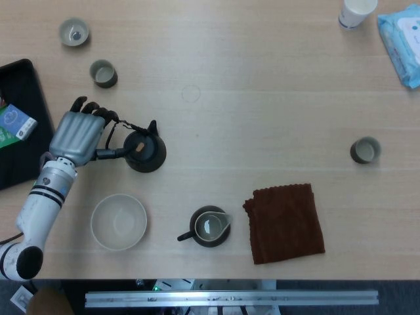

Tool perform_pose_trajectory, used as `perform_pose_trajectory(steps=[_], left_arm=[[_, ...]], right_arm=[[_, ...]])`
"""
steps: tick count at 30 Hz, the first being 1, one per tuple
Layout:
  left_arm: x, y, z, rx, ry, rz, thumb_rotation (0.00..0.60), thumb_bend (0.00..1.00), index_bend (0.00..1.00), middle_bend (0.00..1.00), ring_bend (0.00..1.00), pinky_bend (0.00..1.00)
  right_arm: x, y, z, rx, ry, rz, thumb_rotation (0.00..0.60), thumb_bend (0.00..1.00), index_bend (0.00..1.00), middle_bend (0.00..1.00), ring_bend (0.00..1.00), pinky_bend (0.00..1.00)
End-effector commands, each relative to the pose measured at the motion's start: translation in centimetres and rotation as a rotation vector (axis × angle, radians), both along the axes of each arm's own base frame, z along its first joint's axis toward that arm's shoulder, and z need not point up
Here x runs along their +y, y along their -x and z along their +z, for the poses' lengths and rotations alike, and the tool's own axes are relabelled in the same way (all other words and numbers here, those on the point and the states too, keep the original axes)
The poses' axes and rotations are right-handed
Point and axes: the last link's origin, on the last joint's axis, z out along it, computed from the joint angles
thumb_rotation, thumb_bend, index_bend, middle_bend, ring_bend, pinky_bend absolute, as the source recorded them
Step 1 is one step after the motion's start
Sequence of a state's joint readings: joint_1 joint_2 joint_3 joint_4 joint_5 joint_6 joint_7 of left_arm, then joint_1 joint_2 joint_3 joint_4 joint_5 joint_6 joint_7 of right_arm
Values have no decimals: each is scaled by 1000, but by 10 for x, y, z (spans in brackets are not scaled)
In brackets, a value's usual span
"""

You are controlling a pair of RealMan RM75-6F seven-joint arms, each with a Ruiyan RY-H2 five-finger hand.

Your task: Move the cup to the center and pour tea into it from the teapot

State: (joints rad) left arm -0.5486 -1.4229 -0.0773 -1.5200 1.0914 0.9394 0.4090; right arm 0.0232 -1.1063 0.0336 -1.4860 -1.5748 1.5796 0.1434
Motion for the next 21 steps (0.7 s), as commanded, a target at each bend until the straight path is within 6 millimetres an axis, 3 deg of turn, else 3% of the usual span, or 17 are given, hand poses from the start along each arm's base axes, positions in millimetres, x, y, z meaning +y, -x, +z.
perform_pose_trajectory(steps=[1, 3, 4, 5, 6, 7, 8, 21], left_arm=[[-3, -8, -1, -20, 5, -28, 0, 81, 272, 290, 168, 83], [-4, -11, -1, -24, -3, -48, 21, 81, 272, 289, 168, 83], [-5, -12, 0, -15, -11, -61, 115, 81, 269, 288, 168, 83], [-5, -12, 1, 3, -18, -77, 252, 81, 264, 288, 167, 83], [-6, -12, 2, 25, -24, -95, 428, 81, 254, 286, 167, 83], [-6, -12, 4, 53, -32, -114, 538, 80, 242, 285, 167, 83], [-7, -11, 5, 64, -36, -120, 598, 80, 226, 282, 168, 83], [-15, -4, 12, 79, -35, -97, 600, 80, 164, 263, 163, 83]], right_arm=[[0, 1, 0, -1, 0, -1, 600, 87, 347, 327, 242, 321], [0, 1, -1, -2, -2, -1, 600, 87, 348, 327, 242, 321], [0, 1, -1, -2, -3, -1, 600, 87, 348, 327, 242, 321], [0, 1, -1, -2, -5, 1, 600, 87, 348, 327, 242, 321], [-1, 1, -2, -3, -6, 2, 600, 87, 348, 327, 242, 321], [-1, 0, -2, -4, -7, 6, 600, 87, 347, 327, 242, 321], [-1, 0, -2, -4, -8, 7, 600, 87, 347, 326, 242, 321], [-1, -2, -2, -6, -10, 18, 600, 87, 348, 327, 242, 321]])
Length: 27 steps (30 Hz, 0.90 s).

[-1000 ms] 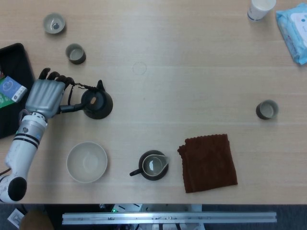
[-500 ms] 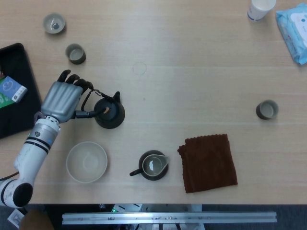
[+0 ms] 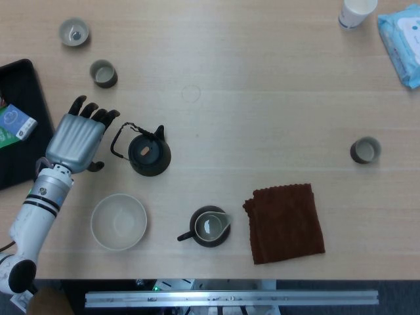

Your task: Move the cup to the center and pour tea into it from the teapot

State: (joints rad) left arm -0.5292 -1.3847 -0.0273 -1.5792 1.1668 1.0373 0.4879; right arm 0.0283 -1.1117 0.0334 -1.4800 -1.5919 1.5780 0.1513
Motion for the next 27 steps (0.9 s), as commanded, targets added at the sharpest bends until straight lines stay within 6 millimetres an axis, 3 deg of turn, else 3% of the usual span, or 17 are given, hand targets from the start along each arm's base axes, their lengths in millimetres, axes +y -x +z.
perform_pose_trajectory(steps=[1, 21, 27], left_arm=[[1, 0, -1, -5, -4, -1, 600, 80, 164, 263, 163, 83], [39, 2, -11, 18, -49, 30, 600, 80, 164, 263, 163, 83], [37, 2, -10, 101, -24, 34, 600, 81, 164, 257, 163, 83]], right_arm=[[1, 0, 1, -1, 2, -2, 600, 87, 348, 327, 242, 321], [5, 8, 4, -7, 18, -29, 600, 87, 348, 326, 242, 321], [5, 9, 3, -8, 17, -30, 600, 87, 348, 327, 242, 321]])
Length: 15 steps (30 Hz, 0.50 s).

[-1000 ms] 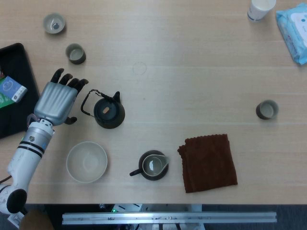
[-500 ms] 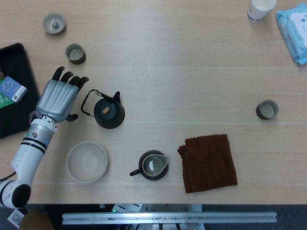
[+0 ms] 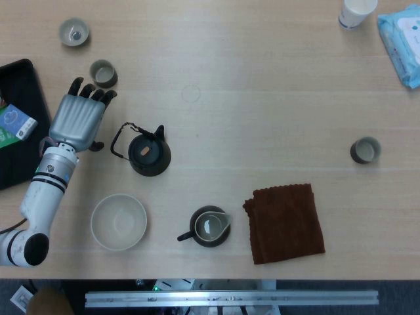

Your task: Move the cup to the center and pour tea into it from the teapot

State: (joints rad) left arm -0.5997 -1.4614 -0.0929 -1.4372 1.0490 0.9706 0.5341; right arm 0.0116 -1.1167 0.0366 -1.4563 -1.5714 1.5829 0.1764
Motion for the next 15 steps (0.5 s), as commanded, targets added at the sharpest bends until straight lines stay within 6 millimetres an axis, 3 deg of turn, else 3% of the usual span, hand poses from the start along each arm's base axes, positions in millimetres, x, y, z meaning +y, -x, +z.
perform_pose_trajectory(steps=[1, 8, 15], left_arm=[[-5, -1, 0, 64, 25, 1, 600, 80, 164, 255, 163, 83], [-23, -13, -2, 106, 60, -7, 600, 79, 162, 250, 161, 83], [-22, -28, -8, 65, 59, -11, 600, 79, 157, 248, 161, 83]], right_arm=[[0, 0, 0, 0, -1, 0, 600, 87, 347, 327, 242, 321], [0, 2, 0, 0, -2, -2, 600, 87, 348, 327, 242, 321], [3, 5, 1, -2, 1, -13, 600, 87, 348, 327, 242, 321]])
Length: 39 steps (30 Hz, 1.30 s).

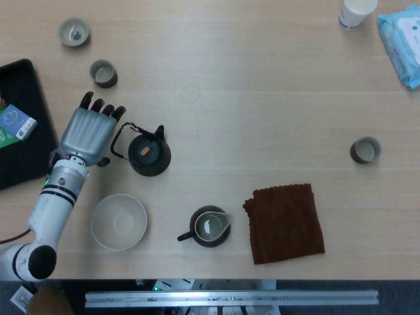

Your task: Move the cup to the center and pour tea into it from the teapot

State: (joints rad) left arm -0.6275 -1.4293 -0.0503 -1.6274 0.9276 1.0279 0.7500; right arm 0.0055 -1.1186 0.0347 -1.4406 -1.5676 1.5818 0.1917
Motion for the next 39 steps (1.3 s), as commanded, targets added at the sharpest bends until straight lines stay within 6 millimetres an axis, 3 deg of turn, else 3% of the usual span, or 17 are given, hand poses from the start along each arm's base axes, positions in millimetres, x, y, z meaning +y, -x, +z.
perform_pose_trajectory(steps=[1, 10, 21, 30, 39], left_arm=[[2, -5, -3, -15, -3, 1, 600, 79, 157, 248, 161, 83], [15, -11, -12, -31, -3, 23, 600, 79, 157, 248, 161, 83], [36, -11, -9, -34, -63, 33, 600, 80, 157, 248, 161, 83], [29, -7, 19, -30, -112, 55, 600, 79, 157, 248, 160, 83], [18, -28, 35, -115, -131, 33, 600, 80, 157, 245, 160, 83]], right_arm=[[1, 1, 1, -1, 3, -4, 600, 87, 348, 327, 242, 321], [3, 5, 2, -5, 10, -14, 600, 87, 347, 327, 242, 321], [5, 7, 3, -10, 17, -18, 600, 87, 348, 327, 242, 321], [3, 7, 2, -13, 8, -10, 600, 87, 348, 327, 242, 321], [1, 6, 1, -16, 5, -4, 600, 87, 347, 326, 242, 321]])
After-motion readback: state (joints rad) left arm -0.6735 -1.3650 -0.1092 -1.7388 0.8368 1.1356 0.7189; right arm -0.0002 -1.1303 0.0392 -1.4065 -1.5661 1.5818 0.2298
